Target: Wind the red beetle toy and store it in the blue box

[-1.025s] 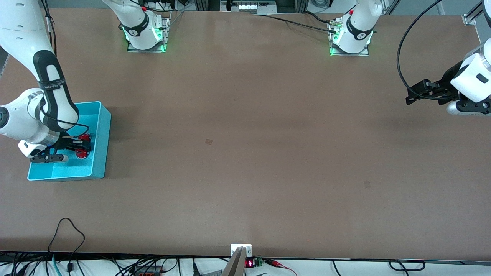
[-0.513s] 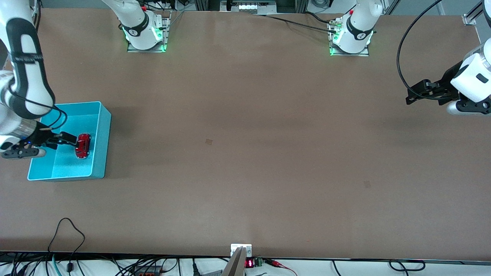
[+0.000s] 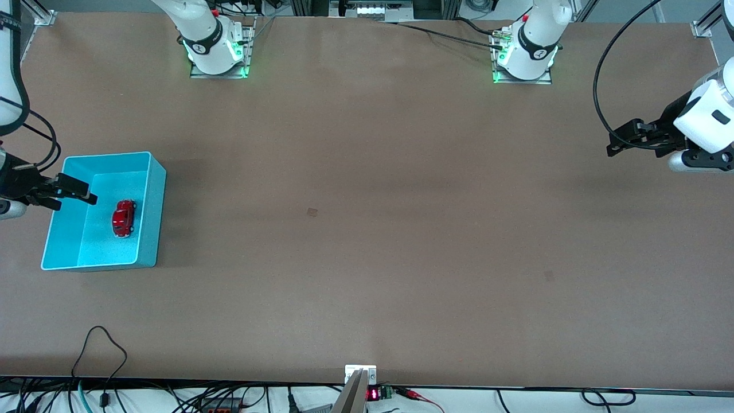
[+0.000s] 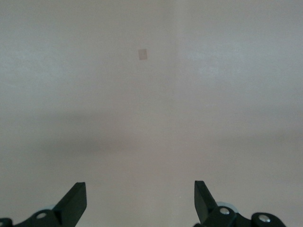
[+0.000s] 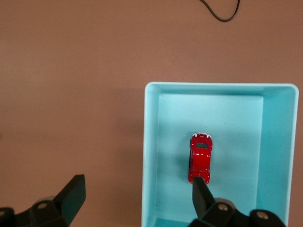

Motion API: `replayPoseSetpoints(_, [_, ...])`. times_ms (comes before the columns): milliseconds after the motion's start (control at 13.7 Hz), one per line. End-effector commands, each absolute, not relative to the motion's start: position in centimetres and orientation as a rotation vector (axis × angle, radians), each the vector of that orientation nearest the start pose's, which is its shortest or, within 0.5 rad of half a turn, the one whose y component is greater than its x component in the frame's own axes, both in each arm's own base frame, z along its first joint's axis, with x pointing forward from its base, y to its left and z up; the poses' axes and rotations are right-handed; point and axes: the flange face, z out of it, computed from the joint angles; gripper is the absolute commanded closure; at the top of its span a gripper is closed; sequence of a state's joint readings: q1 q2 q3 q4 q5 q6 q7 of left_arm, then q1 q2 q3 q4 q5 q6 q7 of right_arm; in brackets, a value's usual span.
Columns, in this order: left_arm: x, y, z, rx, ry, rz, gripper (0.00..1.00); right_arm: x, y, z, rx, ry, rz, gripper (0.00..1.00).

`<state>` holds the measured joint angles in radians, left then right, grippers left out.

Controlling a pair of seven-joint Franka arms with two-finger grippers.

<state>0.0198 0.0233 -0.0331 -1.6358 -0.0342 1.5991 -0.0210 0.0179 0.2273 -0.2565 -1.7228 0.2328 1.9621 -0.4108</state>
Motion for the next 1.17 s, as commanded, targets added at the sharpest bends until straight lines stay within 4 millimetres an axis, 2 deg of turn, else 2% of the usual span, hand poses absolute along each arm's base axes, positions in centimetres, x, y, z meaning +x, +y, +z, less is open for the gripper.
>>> replayPoseSetpoints(0, [55.9, -0.9, 58.7, -3.158, -0.009, 0.093, 0.00, 62.8, -8.7, 48.0, -3.024, -0.043, -0.055, 0.00])
replayPoseSetpoints(146, [55.9, -1.0, 58.7, -3.158, -0.006, 0.093, 0.00, 63.0, -6.4, 49.8, -3.015, 0.067, -0.007, 0.00])
replayPoseSetpoints(293, [55.9, -1.0, 58.7, -3.158, -0.006, 0.093, 0.00, 62.9, -3.1, 53.2, -3.006, 0.172, 0.056, 0.00])
replayPoseSetpoints(366, [55.9, -1.0, 58.7, -3.158, -0.006, 0.093, 0.00, 62.4, -2.6, 54.4, -2.994, 0.200, 0.102, 0.00])
replayPoseSetpoints(586, [55.9, -1.0, 58.7, -3.158, -0.006, 0.093, 0.00, 61.1, -3.7, 57.4, -2.958, 0.190, 0.134, 0.00])
replayPoseSetpoints(732, [55.9, -1.0, 58.7, -3.158, -0.006, 0.093, 0.00, 59.8, -4.7, 58.9, -3.009, 0.195, 0.140, 0.00])
replayPoseSetpoints(879, [55.9, -1.0, 58.7, -3.158, -0.004, 0.093, 0.00, 58.9, -6.1, 58.9, -3.097, 0.193, 0.154, 0.00])
replayPoseSetpoints(1099, [55.9, -0.9, 58.7, -3.158, -0.009, 0.093, 0.00, 59.1, -7.4, 58.1, -3.112, 0.153, 0.136, 0.00])
